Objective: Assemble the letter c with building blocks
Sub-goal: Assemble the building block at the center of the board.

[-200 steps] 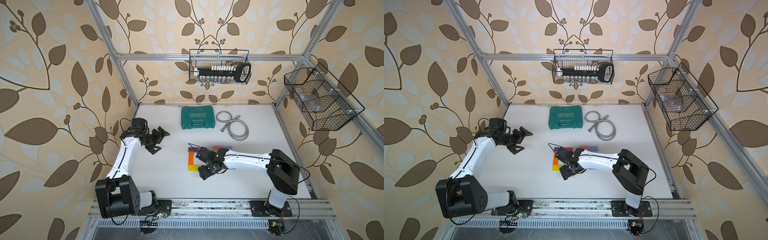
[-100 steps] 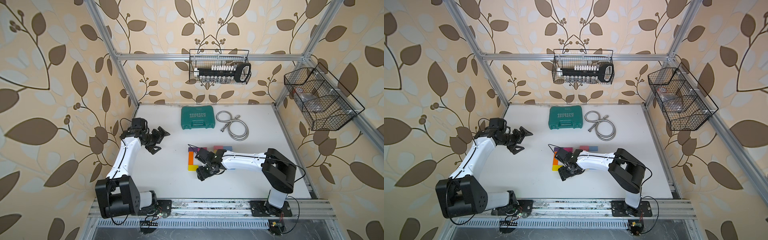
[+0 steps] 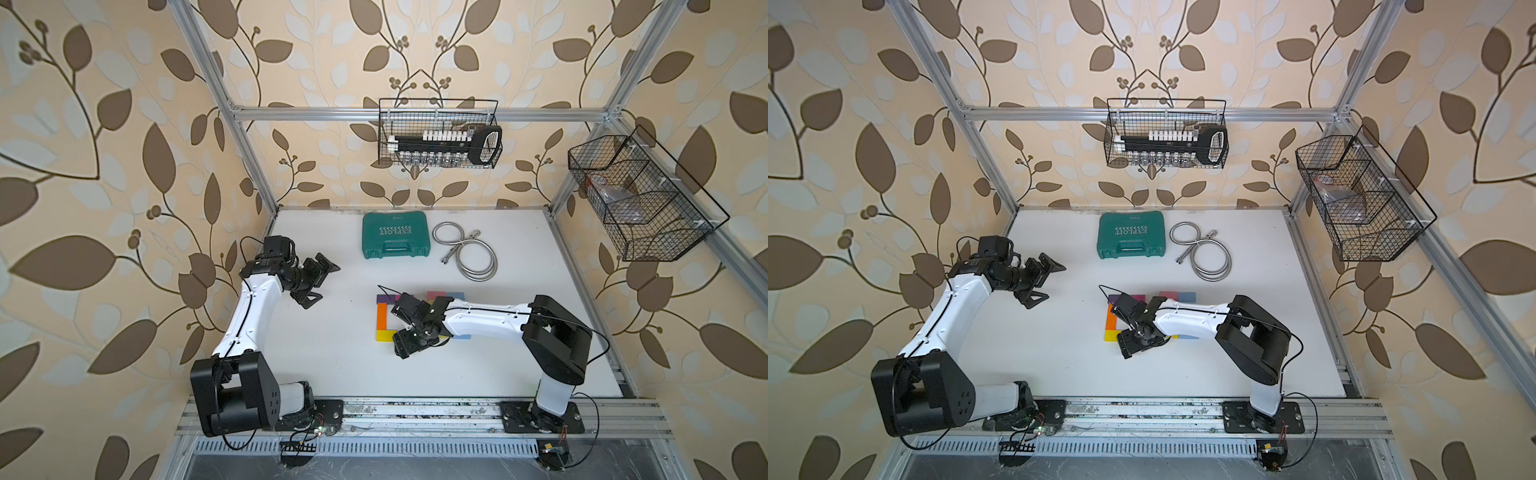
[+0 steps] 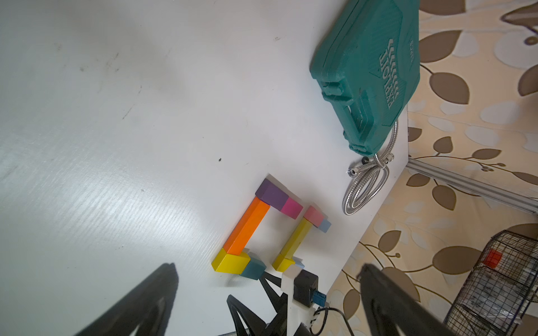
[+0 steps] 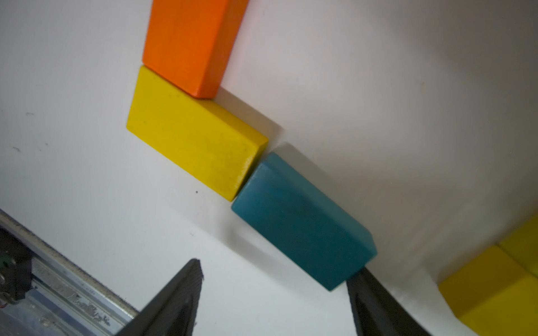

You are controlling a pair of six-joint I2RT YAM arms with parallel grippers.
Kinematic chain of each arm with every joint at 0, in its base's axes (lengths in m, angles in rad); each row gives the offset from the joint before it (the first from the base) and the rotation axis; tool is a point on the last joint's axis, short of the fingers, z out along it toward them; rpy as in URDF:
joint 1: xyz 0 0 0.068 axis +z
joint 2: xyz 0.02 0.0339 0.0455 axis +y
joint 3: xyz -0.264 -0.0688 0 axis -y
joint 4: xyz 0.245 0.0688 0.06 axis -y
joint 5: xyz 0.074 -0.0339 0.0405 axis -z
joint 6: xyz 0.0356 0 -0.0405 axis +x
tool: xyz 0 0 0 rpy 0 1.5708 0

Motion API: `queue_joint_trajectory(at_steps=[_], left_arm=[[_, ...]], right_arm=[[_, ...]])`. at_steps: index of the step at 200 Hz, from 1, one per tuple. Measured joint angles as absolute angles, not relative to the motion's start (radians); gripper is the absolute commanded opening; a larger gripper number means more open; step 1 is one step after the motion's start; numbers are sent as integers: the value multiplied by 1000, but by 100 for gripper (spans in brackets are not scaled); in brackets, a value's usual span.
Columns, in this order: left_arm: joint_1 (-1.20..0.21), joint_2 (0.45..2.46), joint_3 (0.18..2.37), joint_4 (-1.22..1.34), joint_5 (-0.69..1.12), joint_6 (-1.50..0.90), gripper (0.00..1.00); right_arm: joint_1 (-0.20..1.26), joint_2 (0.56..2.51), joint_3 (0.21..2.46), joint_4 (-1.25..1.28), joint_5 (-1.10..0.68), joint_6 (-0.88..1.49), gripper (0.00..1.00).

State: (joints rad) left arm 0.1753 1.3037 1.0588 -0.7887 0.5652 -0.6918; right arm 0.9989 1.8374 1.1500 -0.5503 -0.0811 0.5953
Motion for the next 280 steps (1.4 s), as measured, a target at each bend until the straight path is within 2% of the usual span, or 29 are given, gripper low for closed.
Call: queue_joint_trajectory(at_steps=[159,236,280], left_arm=[[175,1304,1059,-789,565,-692,99],[175,1304,1059,-789,565,-692,99],[175,1306,1059,-789,565,-692,99]], right_arm=[[978,1839,1150,-536,-86,589,76],[975,1776,1195,-665,114,388,77],[977,1782,1200,-700,145,289,77]])
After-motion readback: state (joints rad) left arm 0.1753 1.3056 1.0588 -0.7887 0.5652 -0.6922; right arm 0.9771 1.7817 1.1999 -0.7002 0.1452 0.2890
